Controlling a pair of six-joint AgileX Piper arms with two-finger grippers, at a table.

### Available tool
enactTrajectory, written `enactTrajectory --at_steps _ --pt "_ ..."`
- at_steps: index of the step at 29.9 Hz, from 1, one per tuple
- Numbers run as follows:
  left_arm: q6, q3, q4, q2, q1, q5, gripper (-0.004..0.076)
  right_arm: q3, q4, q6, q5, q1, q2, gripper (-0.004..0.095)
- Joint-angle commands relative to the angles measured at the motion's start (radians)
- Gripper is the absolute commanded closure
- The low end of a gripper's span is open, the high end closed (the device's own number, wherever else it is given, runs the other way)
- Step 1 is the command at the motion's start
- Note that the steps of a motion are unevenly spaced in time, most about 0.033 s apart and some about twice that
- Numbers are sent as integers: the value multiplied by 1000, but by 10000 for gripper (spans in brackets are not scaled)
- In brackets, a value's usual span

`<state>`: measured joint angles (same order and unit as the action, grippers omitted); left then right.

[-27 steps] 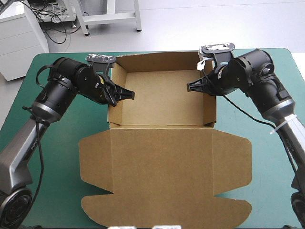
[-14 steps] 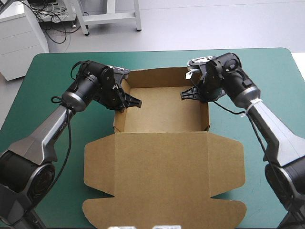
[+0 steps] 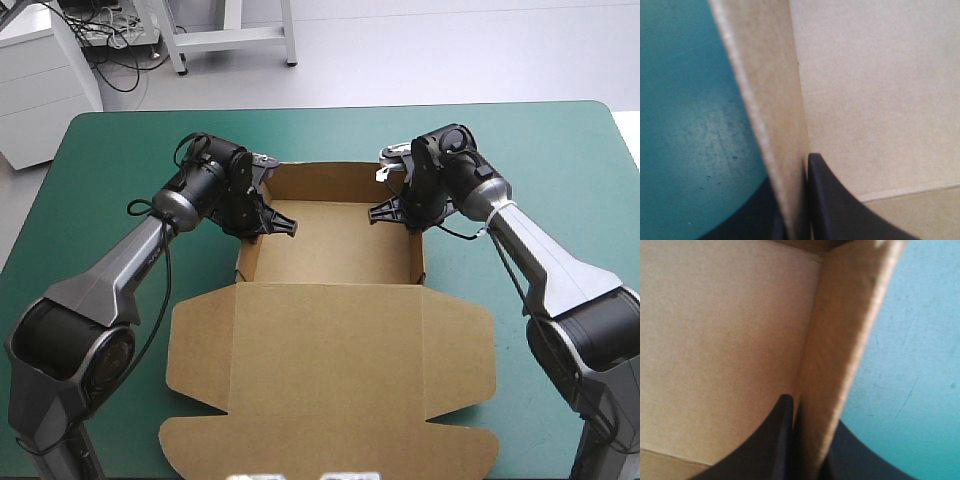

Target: Fold the box

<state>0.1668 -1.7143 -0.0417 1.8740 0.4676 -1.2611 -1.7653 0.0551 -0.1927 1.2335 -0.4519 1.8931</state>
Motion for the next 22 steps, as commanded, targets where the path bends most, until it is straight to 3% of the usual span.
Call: enactTrajectory --at_steps 1,6,8,11,22 --pt "-37 -31 29 -51 14 -36 577 -26 -81 61 14 -8 -50 632" --pt "-37 -31 50 -55 14 -36 301 -26 -108 57 14 -8 -52 182" --pt "-37 -31 50 -55 14 -36 196 -26 -108 44 14 -8 -52 103" --pt "-37 -31 48 -55 14 -36 97 -26 -108 44 14 -8 -57 81" --pt "-37 -33 -21 -94 14 -36 93 -29 -42 42 14 -8 -88 81"
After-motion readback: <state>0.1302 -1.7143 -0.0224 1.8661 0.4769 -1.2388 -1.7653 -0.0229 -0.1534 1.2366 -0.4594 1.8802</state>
